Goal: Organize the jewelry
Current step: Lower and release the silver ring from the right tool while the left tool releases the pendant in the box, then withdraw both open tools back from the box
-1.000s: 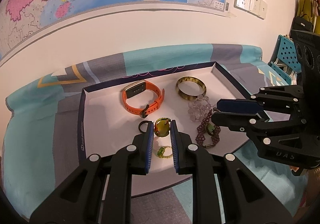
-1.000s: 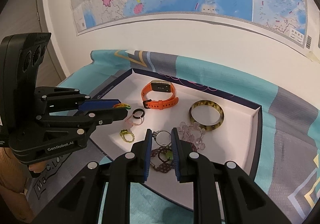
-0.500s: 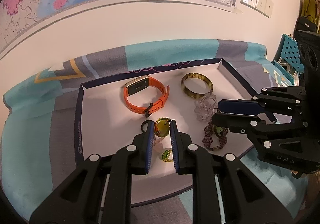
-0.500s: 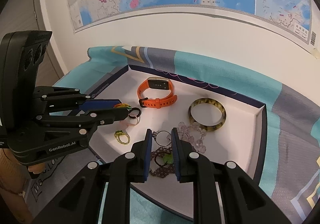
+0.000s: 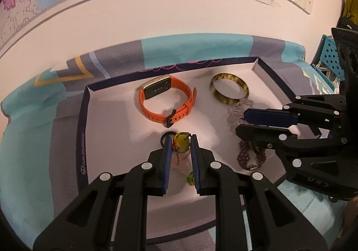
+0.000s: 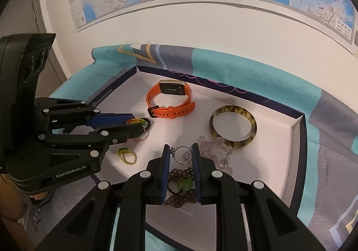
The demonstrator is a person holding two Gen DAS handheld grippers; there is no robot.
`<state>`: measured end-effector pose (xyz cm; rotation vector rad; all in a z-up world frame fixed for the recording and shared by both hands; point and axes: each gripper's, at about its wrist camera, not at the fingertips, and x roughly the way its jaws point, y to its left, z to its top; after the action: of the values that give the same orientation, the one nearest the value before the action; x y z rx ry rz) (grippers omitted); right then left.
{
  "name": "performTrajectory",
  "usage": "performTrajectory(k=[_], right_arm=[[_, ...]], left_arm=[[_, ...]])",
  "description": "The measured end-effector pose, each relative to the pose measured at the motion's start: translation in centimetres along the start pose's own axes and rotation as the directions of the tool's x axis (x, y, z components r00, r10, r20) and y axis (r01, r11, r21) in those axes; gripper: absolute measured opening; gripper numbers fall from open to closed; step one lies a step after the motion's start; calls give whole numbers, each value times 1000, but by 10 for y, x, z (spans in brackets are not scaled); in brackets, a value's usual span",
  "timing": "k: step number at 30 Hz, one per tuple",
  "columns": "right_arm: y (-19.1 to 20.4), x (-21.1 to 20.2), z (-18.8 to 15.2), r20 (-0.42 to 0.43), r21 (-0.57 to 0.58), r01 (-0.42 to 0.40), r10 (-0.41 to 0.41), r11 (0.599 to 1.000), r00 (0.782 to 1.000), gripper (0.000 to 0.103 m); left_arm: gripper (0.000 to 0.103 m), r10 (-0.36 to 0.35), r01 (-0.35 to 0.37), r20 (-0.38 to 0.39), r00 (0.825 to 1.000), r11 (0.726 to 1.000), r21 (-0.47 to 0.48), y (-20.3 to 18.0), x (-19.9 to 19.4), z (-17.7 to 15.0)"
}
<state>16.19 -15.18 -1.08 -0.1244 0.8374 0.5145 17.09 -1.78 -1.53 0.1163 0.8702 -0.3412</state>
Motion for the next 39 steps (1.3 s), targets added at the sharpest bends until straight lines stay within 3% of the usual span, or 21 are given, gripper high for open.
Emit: performTrajectory(k=[5, 13, 15, 19, 20, 21, 24, 28, 29, 39], right_arm=[[-6, 6, -1, -18, 21, 8, -8, 1000, 1000, 18], [-9, -2, -4, 5, 44, 1, -1, 999, 1000, 21], [-9, -8, -5, 23, 49, -2, 1, 999, 1000, 32], [-8, -22, -10, 53, 62, -1, -3, 998, 999, 46], [-6, -26, -11, 61, 65, 5, -9, 998, 998, 58], [-6, -29, -12, 70, 68, 12, -17, 998, 997, 66], [-3, -42, -21, 93, 81, 19, -26, 997, 995, 78], [0, -57, -32, 117, 103, 27, -39, 994, 992, 88], [3, -61, -37, 126, 110, 42, -56, 993, 990, 96], [31, -79, -72, 131, 104, 117, -130, 988, 983, 97]], left_arm=[[19, 0, 0, -15, 1000, 1000, -12, 4, 6, -1], [42, 1, -1, 2, 1000, 1000, -20, 3, -3, -3], [48, 9, -9, 24, 1000, 1000, -19, 3, -11, -4], [69, 27, -25, 68, 997, 999, -23, 3, -29, -9], [71, 33, -32, 78, 996, 999, -21, 2, -34, -11], [78, 42, -40, 91, 995, 999, -25, 2, -41, -15], [98, 58, -53, 127, 990, 998, -47, 3, -58, -25], [97, 72, -61, 139, 988, 995, -77, 3, -73, -38], [97, 80, -68, 141, 987, 994, -87, 3, -76, -42], [97, 156, -140, 156, 975, 984, -109, -10, -98, -73]])
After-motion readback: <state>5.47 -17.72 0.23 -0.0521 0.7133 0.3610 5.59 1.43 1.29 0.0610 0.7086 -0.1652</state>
